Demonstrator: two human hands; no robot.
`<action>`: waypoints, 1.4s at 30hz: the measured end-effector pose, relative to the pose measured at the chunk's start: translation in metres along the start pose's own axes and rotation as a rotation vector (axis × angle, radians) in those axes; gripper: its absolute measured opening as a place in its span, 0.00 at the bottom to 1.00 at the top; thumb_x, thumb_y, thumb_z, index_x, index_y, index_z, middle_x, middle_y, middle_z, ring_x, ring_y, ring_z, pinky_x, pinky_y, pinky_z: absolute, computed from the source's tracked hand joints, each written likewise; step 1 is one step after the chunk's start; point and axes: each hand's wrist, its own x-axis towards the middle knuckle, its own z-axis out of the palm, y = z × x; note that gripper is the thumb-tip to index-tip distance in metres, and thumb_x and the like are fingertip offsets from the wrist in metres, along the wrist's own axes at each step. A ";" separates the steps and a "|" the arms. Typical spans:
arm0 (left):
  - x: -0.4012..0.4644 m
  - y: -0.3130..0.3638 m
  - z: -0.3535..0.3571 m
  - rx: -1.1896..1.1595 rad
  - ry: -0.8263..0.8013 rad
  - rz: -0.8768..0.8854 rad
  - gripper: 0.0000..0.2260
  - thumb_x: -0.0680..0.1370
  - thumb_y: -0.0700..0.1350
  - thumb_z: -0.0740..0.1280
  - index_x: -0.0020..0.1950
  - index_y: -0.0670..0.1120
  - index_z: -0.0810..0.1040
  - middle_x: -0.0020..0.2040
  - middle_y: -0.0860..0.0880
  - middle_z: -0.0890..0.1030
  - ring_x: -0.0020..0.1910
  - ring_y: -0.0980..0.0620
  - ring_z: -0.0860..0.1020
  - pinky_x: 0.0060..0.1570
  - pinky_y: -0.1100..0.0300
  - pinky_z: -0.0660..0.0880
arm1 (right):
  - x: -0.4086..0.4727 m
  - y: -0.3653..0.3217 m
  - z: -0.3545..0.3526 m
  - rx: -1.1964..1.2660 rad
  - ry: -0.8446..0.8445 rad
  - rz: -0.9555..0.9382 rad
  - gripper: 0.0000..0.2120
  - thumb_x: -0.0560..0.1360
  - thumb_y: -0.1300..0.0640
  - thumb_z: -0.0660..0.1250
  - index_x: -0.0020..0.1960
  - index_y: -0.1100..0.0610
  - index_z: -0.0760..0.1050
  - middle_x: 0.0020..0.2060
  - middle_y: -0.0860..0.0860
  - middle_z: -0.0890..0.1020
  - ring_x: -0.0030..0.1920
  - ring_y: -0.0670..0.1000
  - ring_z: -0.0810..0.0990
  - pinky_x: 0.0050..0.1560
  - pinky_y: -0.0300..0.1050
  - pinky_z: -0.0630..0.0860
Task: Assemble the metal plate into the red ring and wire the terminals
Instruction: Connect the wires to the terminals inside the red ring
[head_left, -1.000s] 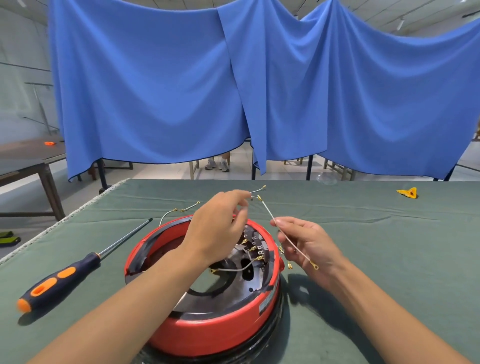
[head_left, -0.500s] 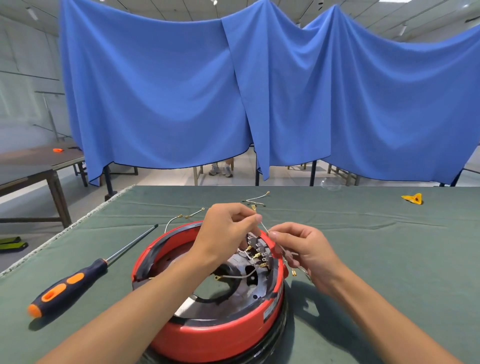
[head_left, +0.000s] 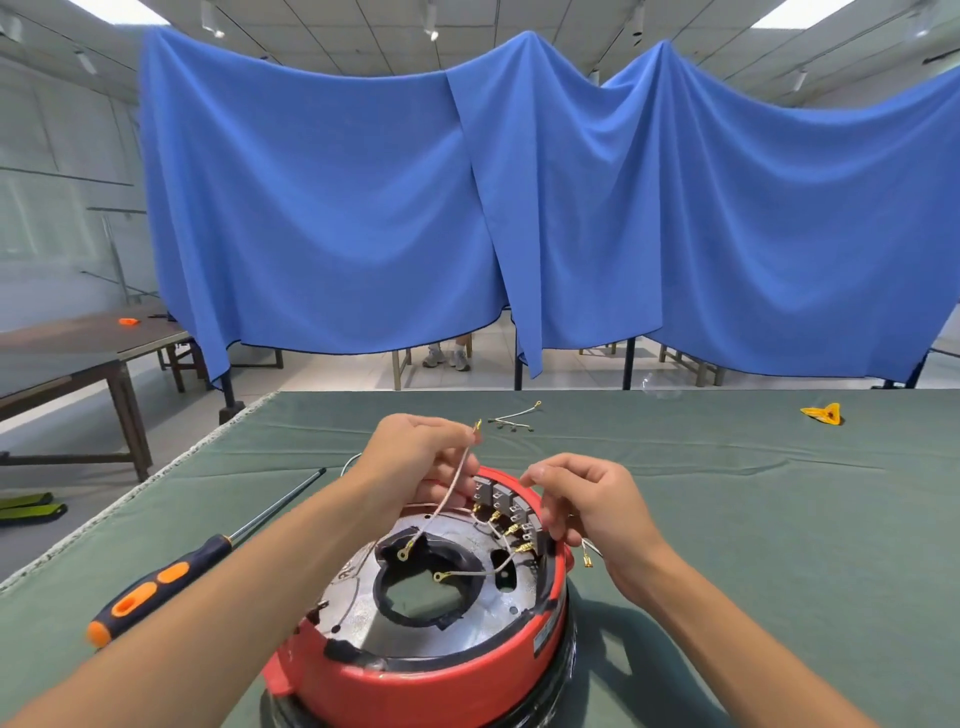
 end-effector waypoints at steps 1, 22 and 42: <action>-0.001 -0.001 -0.003 0.054 -0.019 -0.015 0.04 0.75 0.36 0.67 0.46 0.36 0.80 0.29 0.44 0.80 0.26 0.49 0.79 0.24 0.61 0.76 | 0.002 -0.002 0.002 -0.005 0.026 0.006 0.10 0.74 0.61 0.67 0.35 0.58 0.81 0.21 0.52 0.74 0.20 0.46 0.69 0.20 0.34 0.63; 0.007 -0.039 -0.002 0.359 0.020 -0.027 0.08 0.73 0.39 0.66 0.35 0.44 0.81 0.29 0.48 0.77 0.20 0.54 0.64 0.21 0.68 0.59 | 0.036 0.020 0.029 -0.530 0.093 -0.134 0.11 0.71 0.59 0.67 0.38 0.42 0.78 0.45 0.41 0.76 0.55 0.48 0.72 0.55 0.46 0.70; 0.001 -0.031 -0.006 0.162 -0.100 -0.106 0.09 0.77 0.43 0.66 0.50 0.38 0.82 0.37 0.46 0.83 0.24 0.56 0.71 0.22 0.66 0.65 | 0.033 0.016 0.030 -0.236 0.029 -0.109 0.06 0.69 0.60 0.75 0.34 0.53 0.82 0.37 0.55 0.83 0.38 0.49 0.79 0.43 0.44 0.75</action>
